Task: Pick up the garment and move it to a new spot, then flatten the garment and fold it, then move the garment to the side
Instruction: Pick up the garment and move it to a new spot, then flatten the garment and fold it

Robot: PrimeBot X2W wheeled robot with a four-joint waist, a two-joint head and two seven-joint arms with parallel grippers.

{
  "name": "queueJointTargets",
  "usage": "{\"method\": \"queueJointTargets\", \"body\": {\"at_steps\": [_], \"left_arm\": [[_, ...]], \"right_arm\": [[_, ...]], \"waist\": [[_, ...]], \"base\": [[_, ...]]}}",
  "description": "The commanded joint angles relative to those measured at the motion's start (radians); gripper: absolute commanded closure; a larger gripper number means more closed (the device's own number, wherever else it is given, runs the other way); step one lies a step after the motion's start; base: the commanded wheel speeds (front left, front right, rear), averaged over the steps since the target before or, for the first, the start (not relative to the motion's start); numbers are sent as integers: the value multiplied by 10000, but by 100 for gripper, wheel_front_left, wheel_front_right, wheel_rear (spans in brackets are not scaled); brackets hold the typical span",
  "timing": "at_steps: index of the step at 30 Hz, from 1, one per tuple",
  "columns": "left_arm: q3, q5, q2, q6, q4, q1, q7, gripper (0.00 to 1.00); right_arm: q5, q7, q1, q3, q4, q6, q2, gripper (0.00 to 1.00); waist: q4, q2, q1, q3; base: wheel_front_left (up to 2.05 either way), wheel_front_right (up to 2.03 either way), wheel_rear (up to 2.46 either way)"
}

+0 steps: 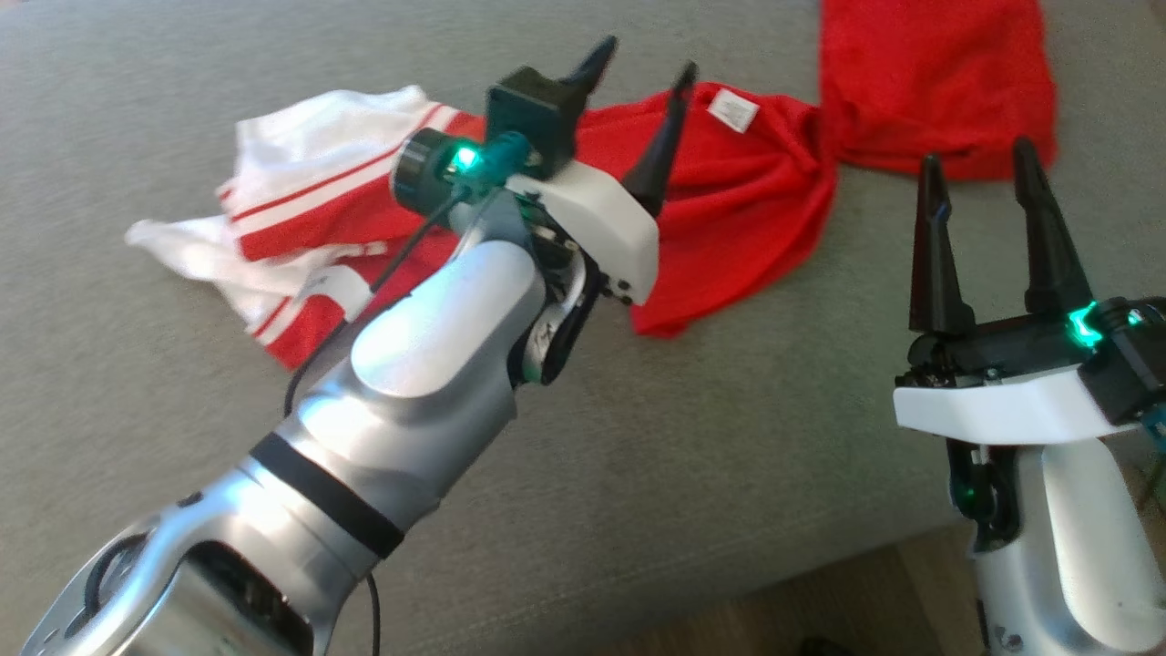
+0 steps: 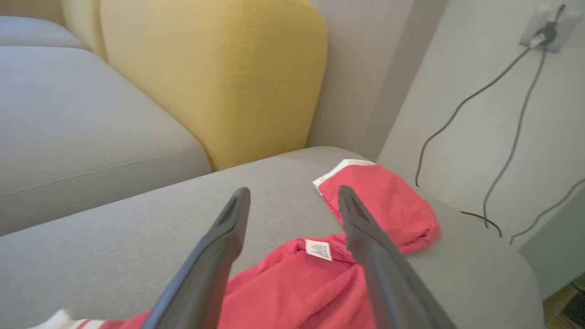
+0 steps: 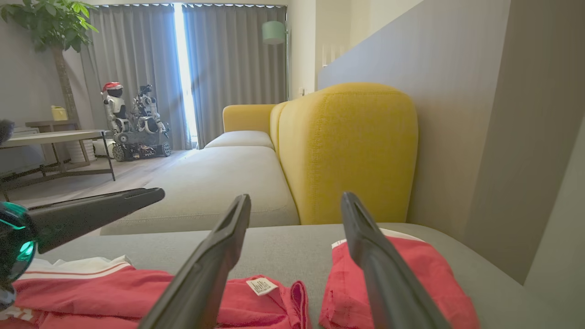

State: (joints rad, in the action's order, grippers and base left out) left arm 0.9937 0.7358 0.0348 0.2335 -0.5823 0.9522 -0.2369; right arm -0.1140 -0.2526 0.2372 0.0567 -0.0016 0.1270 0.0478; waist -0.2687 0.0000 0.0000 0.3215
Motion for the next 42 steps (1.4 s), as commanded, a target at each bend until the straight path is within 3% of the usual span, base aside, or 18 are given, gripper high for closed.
{"method": "queueJointTargets", "body": {"at_steps": [1, 4, 9, 16, 19, 26, 36, 42], "left_arm": [[-352, 40, 155, 93, 224, 446, -103, 0], [-1205, -50, 252, 245, 252, 395, -234, 0], [-3183, -907, 992, 282, 1717, -689, -245, 0], [-5372, -1849, 1636, -188, 3416, -3410, -247, 0], [-5934, -2340, 1559, -303, 3859, -4613, -247, 0], [-7537, -2704, 620, -1009, 4642, -7027, -248, 0], [-8197, -3322, 167, -1888, 4731, -7494, -248, 0], [-7918, -3033, 158, -1866, 4770, -7468, -248, 0]], "right_arm": [[24, -90, 174, 164, -339, 37, 24, 0], [251, -91, 136, 24, -260, 37, 24, 0], [514, -91, -52, -189, -103, 37, 24, 0], [894, -91, -486, -410, 134, 37, 24, 0], [949, -91, -639, -481, 196, 37, 24, 0], [994, -8, -864, -343, 331, 37, 24, 0], [1261, 294, -654, -142, 430, 37, 24, 0], [1633, 1032, 151, 84, 1096, 37, 24, 0]], "waist": [[351, 0, 0, -187], [1030, 0, 0, -476], [1944, 0, 0, -873], [3083, 0, 0, -1409], [3433, 0, 0, -1590], [3823, 0, 0, -1889], [4280, 0, 0, -1687], [4583, 0, 0, -1349]], "base": [[0, 0, 0], [0, 0, 0], [0, 0, 0], [0, 0, 0], [0, 0, 0], [0, 0, 0], [0, 0, 0], [0, 0, 0]]}}
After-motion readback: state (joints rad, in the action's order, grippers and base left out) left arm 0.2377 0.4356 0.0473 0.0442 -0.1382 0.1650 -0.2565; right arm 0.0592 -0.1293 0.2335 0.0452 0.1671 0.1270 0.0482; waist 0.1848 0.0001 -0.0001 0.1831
